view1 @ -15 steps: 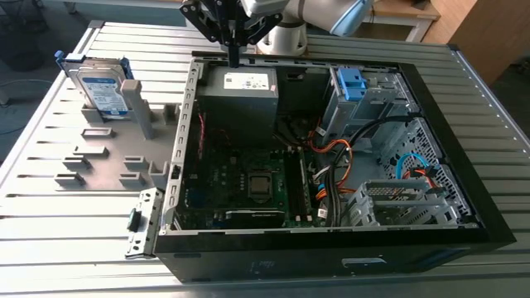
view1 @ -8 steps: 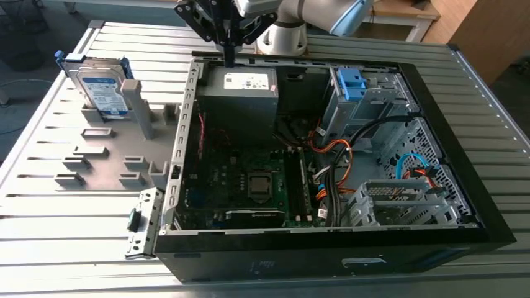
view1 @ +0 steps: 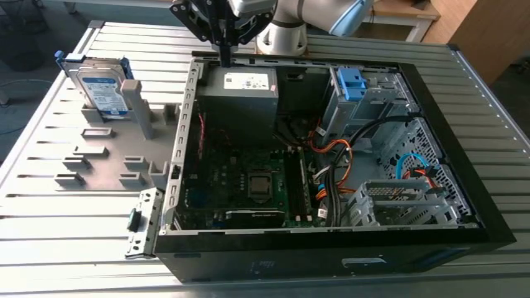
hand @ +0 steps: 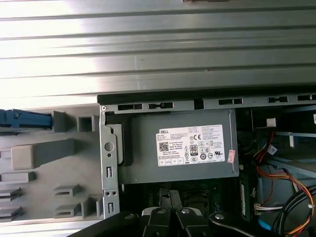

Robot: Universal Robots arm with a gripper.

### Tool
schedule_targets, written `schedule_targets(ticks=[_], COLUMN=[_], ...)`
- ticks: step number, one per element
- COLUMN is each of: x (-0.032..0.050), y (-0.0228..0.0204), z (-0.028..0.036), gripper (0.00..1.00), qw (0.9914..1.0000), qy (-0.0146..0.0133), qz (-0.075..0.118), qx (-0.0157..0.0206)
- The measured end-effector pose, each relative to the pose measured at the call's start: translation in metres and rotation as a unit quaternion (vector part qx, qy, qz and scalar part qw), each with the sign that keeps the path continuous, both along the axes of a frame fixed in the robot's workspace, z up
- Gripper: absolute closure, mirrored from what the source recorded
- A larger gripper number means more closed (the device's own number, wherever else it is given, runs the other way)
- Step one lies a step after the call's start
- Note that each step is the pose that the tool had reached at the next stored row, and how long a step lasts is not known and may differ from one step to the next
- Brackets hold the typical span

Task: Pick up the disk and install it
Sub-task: 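Reach for the disk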

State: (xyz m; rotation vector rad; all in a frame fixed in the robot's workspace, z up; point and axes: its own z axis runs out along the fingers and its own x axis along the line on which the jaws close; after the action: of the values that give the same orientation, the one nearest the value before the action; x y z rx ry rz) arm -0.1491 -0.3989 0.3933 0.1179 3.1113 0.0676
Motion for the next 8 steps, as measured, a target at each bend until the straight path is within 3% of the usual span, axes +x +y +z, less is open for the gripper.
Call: schedule_targets(ticks=[8], x=[-0.0058], y=[0.0000], z=[0.0000], gripper=[0.89], qw=[1.00000], qy=[0.0000], qz=[0.000], qx=[0.0000])
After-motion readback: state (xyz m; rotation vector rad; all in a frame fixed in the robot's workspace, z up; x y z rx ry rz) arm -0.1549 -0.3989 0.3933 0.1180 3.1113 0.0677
